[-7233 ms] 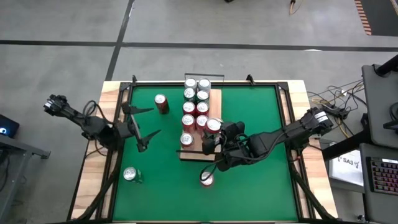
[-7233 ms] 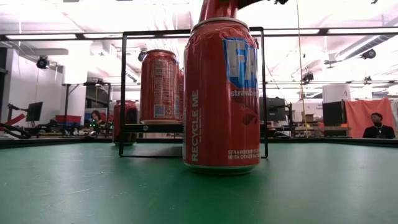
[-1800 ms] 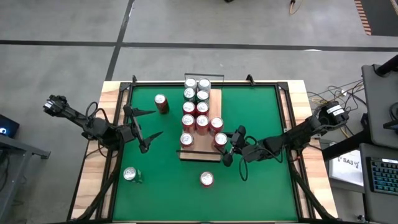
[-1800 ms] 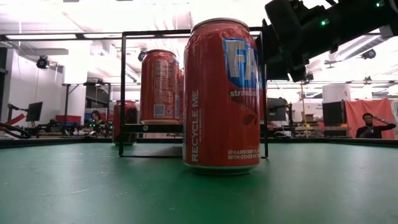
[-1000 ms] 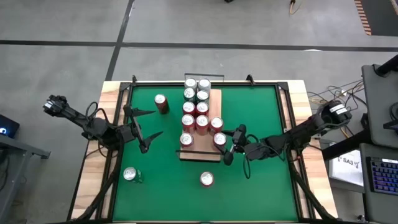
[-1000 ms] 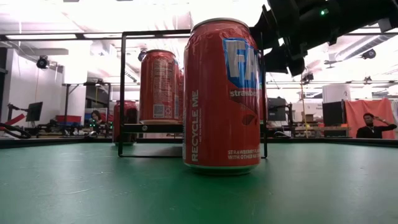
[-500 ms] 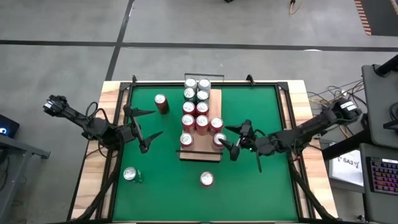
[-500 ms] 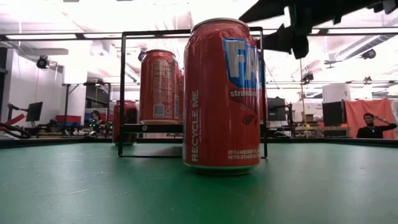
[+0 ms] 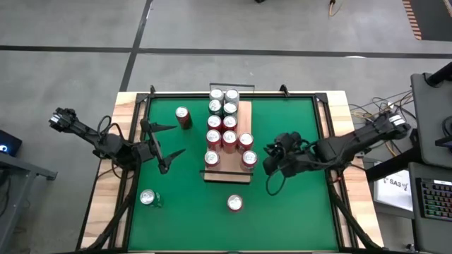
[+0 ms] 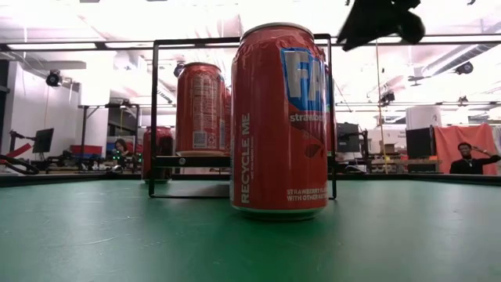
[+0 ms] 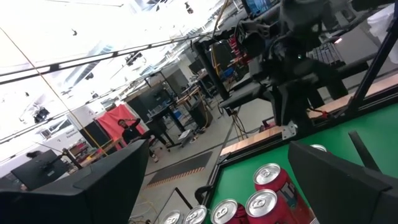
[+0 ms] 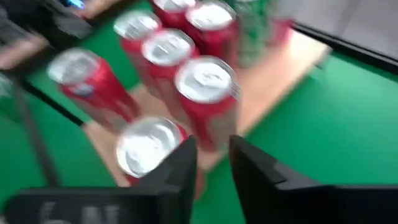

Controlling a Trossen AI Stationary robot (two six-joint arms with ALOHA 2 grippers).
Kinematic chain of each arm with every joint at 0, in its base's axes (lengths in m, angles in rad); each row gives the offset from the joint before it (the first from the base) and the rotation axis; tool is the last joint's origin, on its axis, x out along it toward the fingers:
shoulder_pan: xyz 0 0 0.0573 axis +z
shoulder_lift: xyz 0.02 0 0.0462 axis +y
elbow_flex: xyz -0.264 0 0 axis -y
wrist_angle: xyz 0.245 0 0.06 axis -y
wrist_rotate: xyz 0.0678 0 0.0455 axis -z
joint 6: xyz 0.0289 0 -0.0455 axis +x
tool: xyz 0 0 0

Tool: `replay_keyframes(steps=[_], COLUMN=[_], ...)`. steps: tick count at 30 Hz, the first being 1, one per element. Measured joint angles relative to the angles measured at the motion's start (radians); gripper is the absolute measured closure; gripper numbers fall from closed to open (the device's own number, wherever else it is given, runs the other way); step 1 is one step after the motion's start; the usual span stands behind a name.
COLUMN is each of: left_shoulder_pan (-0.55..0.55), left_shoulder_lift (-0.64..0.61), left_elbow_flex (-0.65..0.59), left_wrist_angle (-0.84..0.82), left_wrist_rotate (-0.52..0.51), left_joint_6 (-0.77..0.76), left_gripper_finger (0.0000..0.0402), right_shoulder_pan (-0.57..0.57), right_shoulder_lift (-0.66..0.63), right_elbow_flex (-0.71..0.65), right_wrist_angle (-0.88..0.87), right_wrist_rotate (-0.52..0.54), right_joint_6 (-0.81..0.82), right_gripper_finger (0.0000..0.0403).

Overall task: Place canned beverage on shelf
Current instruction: Put the orange soda can on the shelf and aligned with the other orange soda can

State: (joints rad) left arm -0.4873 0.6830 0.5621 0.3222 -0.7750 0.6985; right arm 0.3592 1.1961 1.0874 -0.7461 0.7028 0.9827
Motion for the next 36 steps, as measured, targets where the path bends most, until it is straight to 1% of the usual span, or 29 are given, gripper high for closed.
replay_keyframes(steps=[3, 5, 10, 14, 21, 28, 32, 36], left_shoulder_pan=[0.000, 0.000, 0.000, 0.000, 0.000, 0.000, 0.000, 0.000], left_shoulder_lift=[0.000, 0.000, 0.000, 0.000, 0.000, 0.000, 0.000, 0.000], left_elbow_flex=[0.000, 0.000, 0.000, 0.000, 0.000, 0.000, 0.000, 0.000], left_wrist_angle=[0.000, 0.000, 0.000, -0.001, -0.001, -0.002, -0.002, -0.002], left_wrist_rotate=[0.000, 0.000, 0.000, 0.000, 0.000, 0.000, 0.000, 0.000], left_joint_6=[0.000, 0.000, 0.000, 0.000, 0.000, 0.000, 0.002, 0.003], left_gripper_finger=[0.0031, 0.0031, 0.0031, 0.0031, 0.0031, 0.0031, 0.0031, 0.0031], right_shoulder_pan=[0.000, 0.000, -0.005, -0.005, -0.005, -0.005, -0.005, -0.009], right_shoulder_lift=[0.071, 0.117, 0.218, 0.258, 0.274, 0.274, 0.274, 0.270], right_elbow_flex=[0.063, 0.083, 0.119, 0.126, 0.130, 0.131, 0.138, 0.193], right_wrist_angle=[-0.115, -0.124, -0.124, -0.125, -0.063, 0.001, 0.002, -0.070], right_wrist_rotate=[-0.018, -0.050, -0.060, -0.072, -0.102, -0.125, -0.132, -0.130], right_joint_6=[0.047, 0.045, 0.042, 0.052, 0.049, -0.002, -0.032, -0.041], right_gripper_finger=[0.0376, 0.0388, 0.0393, 0.0394, 0.0394, 0.0394, 0.0394, 0.0394])
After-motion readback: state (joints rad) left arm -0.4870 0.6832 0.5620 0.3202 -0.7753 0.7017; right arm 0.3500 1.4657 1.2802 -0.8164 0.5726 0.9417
